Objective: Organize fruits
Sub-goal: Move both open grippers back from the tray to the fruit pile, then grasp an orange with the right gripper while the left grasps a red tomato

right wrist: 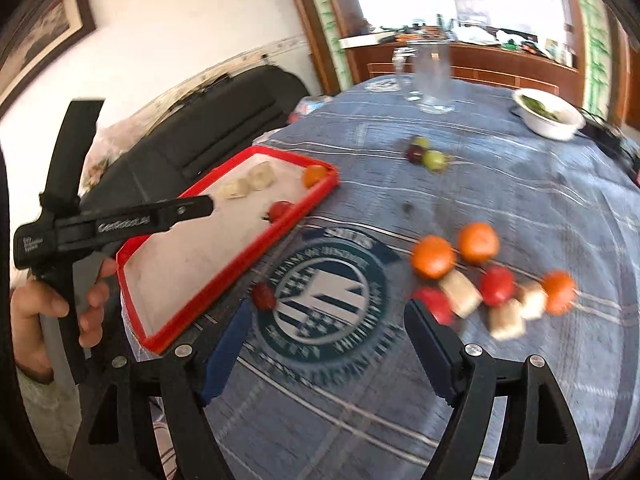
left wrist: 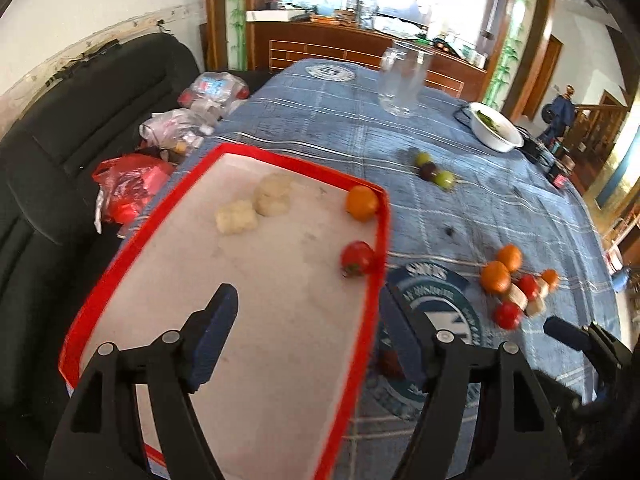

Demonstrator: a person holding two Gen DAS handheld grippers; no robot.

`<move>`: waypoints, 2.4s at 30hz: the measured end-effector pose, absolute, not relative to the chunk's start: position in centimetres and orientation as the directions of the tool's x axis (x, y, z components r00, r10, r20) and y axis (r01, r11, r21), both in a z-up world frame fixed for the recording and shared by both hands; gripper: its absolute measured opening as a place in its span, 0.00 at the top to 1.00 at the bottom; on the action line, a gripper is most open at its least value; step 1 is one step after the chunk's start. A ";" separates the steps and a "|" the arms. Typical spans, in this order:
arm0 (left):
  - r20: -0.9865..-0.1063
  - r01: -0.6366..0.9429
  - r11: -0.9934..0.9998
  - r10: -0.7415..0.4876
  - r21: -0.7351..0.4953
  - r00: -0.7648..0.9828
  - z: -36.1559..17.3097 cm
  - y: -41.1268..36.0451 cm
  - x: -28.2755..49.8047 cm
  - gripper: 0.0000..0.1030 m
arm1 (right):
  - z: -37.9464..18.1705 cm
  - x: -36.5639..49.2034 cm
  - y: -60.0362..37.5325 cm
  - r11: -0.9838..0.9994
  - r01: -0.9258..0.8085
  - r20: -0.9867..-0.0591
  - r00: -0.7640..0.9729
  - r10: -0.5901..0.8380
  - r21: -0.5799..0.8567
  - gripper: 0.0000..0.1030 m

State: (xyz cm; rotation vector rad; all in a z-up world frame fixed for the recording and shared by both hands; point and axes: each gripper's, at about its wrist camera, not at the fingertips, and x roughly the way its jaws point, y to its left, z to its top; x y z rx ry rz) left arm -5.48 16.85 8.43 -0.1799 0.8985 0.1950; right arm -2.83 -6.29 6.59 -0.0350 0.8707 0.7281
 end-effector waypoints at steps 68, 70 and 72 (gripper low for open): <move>-0.833 0.143 0.987 -0.135 -0.068 0.537 1.8 -1.9 0.7 0.71 | 2.1 7.3 -18.2 0.926 -0.223 -0.757 0.535 0.376 0.303 0.64; -0.831 0.137 0.988 -0.132 -0.068 0.541 2.0 -1.5 0.5 0.71 | 2.6 7.0 -18.2 0.931 -0.228 -0.752 0.549 0.366 0.286 0.64; -0.827 0.130 0.989 -0.135 -0.075 0.546 2.3 -1.2 0.3 0.71 | 3.3 6.6 -17.9 0.938 -0.238 -0.746 0.569 0.345 0.252 0.64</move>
